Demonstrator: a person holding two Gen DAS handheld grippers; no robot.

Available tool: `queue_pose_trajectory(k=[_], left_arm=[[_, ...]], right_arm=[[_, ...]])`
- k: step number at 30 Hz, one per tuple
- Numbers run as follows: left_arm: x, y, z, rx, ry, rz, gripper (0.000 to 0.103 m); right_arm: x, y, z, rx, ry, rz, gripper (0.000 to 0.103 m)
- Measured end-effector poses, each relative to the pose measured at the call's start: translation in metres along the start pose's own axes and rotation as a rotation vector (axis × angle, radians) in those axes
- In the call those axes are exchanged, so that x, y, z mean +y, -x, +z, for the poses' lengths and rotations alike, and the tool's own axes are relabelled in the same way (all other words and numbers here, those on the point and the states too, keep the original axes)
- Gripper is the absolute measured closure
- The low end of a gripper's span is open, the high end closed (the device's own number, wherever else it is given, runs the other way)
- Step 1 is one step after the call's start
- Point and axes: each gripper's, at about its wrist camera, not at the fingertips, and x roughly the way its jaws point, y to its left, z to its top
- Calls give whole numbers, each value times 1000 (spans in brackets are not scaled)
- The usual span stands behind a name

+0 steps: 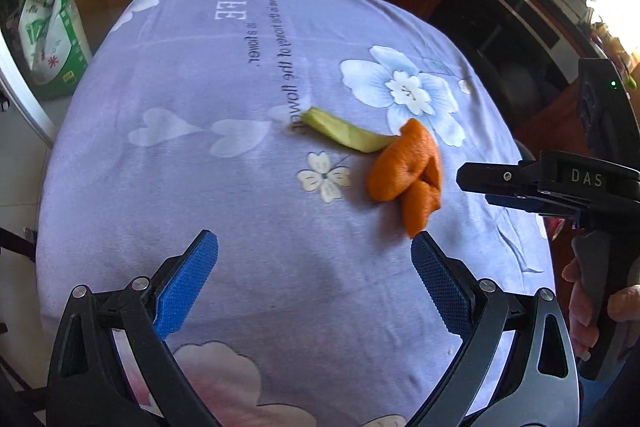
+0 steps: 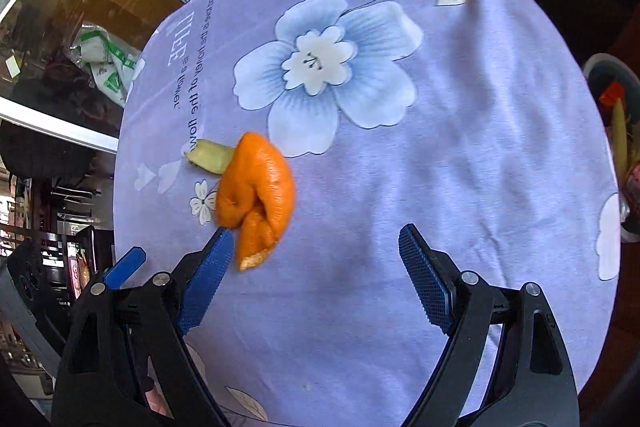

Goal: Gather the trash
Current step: 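Return both tools to the table toward the orange and yellow peels, then grasp the orange peel with the right tool while the left tool grasps the yellow peel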

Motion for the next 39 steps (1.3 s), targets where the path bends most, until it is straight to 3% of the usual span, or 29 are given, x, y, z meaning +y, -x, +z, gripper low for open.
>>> queue_pose_trajectory(k=[7, 11, 15, 17, 21, 31, 39], left_arm=[[40, -2, 0, 13, 62, -2, 6], [44, -3, 3, 12, 66, -5, 6], [44, -6, 7, 9, 68, -11, 6], [41, -9, 9, 11, 68, -12, 6], [30, -16, 17, 13, 57, -17, 6], [-19, -48, 48, 16, 14, -42, 6], [-49, -80, 59, 23, -96, 75, 6]], right_arm=[[38, -34, 8, 8, 39, -35, 23], [52, -44, 7, 3, 82, -68, 39], [57, -48, 6, -15, 115, -107, 47], [58, -48, 5, -21, 141, -118, 62], [54, -41, 5, -15, 154, -89, 69], [-9, 5, 25, -98, 45, -71, 70], [-44, 25, 30, -135, 34, -44, 68]])
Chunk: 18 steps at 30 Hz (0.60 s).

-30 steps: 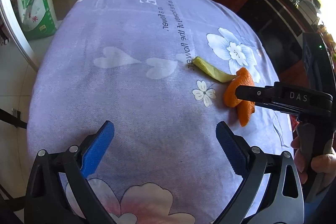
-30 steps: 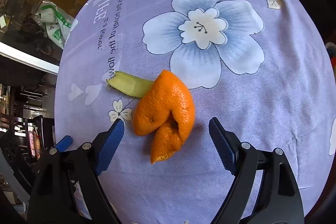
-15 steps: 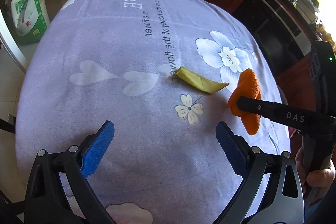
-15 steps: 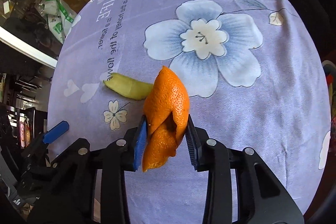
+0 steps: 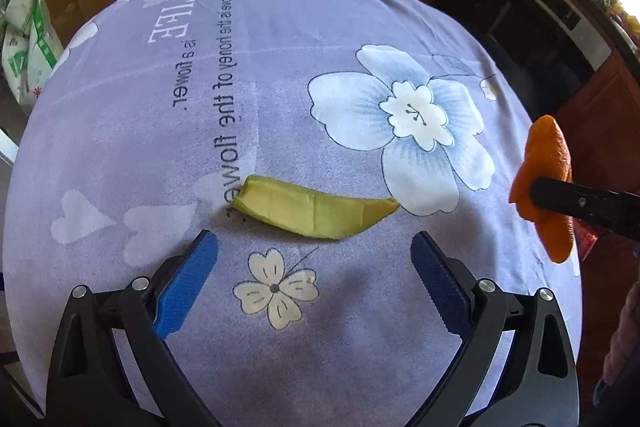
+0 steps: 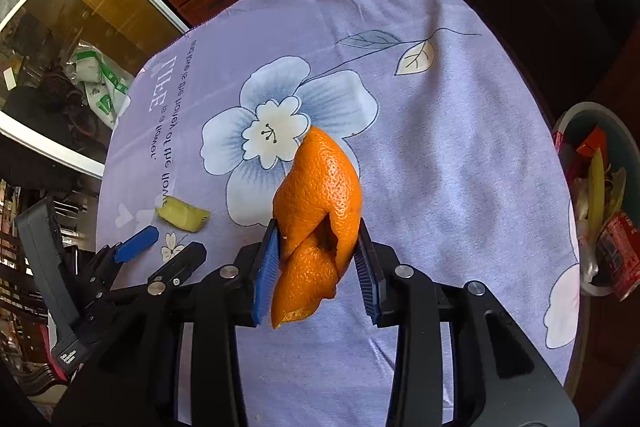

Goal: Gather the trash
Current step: 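Grasp the orange peel with the right tool while the left tool grasps the yellow peel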

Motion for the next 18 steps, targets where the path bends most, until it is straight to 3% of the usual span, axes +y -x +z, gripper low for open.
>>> queue_pose_trajectory(k=[2, 5, 7, 8, 9, 10, 12, 16, 18], left_arm=[[0, -3, 4, -15, -2, 13, 10], [-2, -3, 8, -53, -37, 60, 34], [1, 1, 9, -80, -31, 54, 44], [2, 5, 10, -100, -26, 56, 58], [4, 10, 12, -123, -20, 69, 83], [7, 12, 14, -124, -14, 74, 93], [11, 8, 16, -86, 1, 35, 93], [8, 4, 9, -67, -14, 48, 89], [13, 5, 9, -62, 11, 53, 78]], right_arm=[[-8, 1, 1, -4, -5, 9, 68], [-14, 1, 3, -9, -11, 21, 68], [-18, 2, 2, -9, -20, 29, 68], [-21, 1, 2, -9, -26, 34, 68], [-24, 1, 2, -9, -32, 38, 68], [-25, -1, 2, -9, -36, 40, 68], [-29, -3, 3, -5, -42, 46, 68], [-30, -7, 2, 2, -48, 62, 68], [-30, -8, 1, 6, -45, 64, 68]])
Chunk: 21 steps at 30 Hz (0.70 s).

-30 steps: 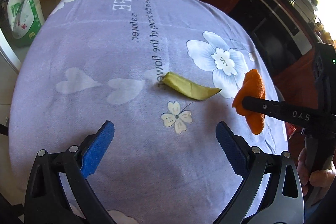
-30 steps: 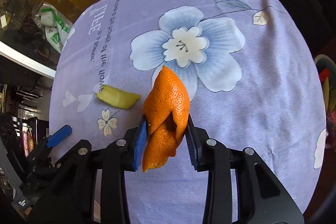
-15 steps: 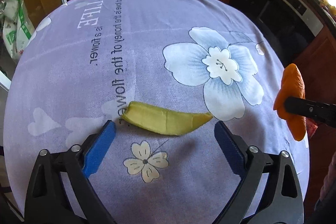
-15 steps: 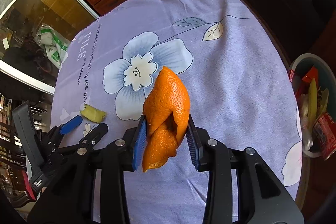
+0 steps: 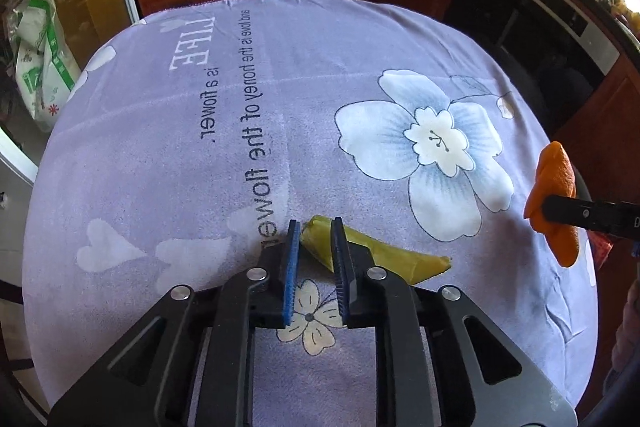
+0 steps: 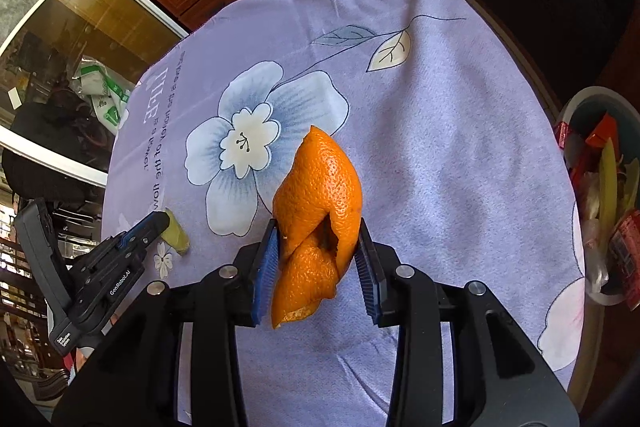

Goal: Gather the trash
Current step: 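Grasp the orange peel with the right tool while the left tool grasps the yellow peel, then carry both peels over the teal bin and open both tools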

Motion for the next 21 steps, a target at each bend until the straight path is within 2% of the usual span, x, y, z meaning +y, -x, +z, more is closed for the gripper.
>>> queue_pose_trajectory(k=[2, 3, 8, 10, 11, 12, 13, 14, 15, 17, 21], left_arm=[[10, 1, -2, 19, 51, -22, 63], [13, 4, -5, 20, 69, -45, 61], [-3, 8, -16, 19, 13, -23, 57], [-10, 8, -17, 18, 15, -52, 57], [-15, 7, -18, 12, 3, -53, 61], [-20, 7, -19, 5, -13, -46, 75], [-25, 7, -21, -8, -25, -44, 76], [-28, 8, -22, -18, -30, -40, 88], [-31, 10, -22, -30, -35, -34, 93], [-36, 14, -20, -48, -30, -39, 95], [-53, 25, -14, -75, -92, -20, 96]], right_arm=[[-1, -1, 0, 4, -5, 4, 68], [-2, -1, 0, 5, -5, 7, 68], [-3, -1, 0, 8, -2, 13, 67], [-3, -1, 0, 6, -7, 19, 67], [-4, 0, -1, 5, -9, 21, 67], [-5, 1, -1, 4, -10, 23, 67], [-5, 1, -2, 4, -10, 23, 67], [-6, 2, -2, 3, -11, 23, 67], [-8, 2, -2, 2, -12, 22, 67], [-11, 4, -3, 1, -16, 22, 67], [-17, 10, -3, -8, -26, 30, 67]])
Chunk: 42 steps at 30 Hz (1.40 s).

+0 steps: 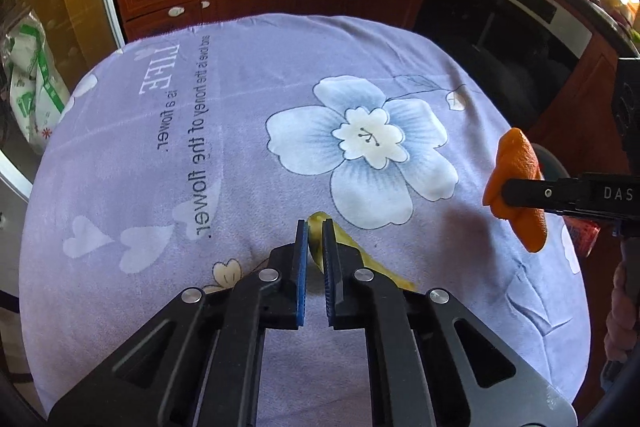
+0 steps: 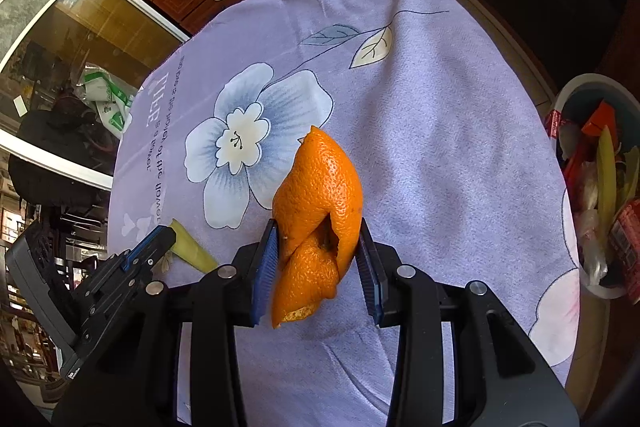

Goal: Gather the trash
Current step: 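Carry both peels over the teal bin and open both tools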

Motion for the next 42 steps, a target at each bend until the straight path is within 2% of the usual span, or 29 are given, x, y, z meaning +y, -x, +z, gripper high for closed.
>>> queue_pose_trajectory(k=[13, 18, 23, 30, 34, 38, 42], left_arm=[[-53, 33, 18, -46, -102, -19, 96], [-93, 38, 30, -54, -175, -53, 96], [-149, 37, 46, -62, -261, -118, 96], [-237, 22, 63, -49, -364, -245, 96], [-284, 4, 65, -15, -420, -299, 96], [-319, -21, 62, 34, -456, -321, 96], [-338, -44, 60, 74, -473, -319, 96]], right_arm=[[-49, 48, -4, -92, -87, 33, 67], [-76, 67, -8, -127, -134, 42, 67], [-115, 100, -10, -194, -194, 29, 67], [-190, 150, -15, -289, -306, -42, 67], [-229, 163, -21, -301, -366, -76, 67], [-257, 162, -25, -288, -412, -86, 67], [-273, 155, -24, -267, -429, -85, 67]])
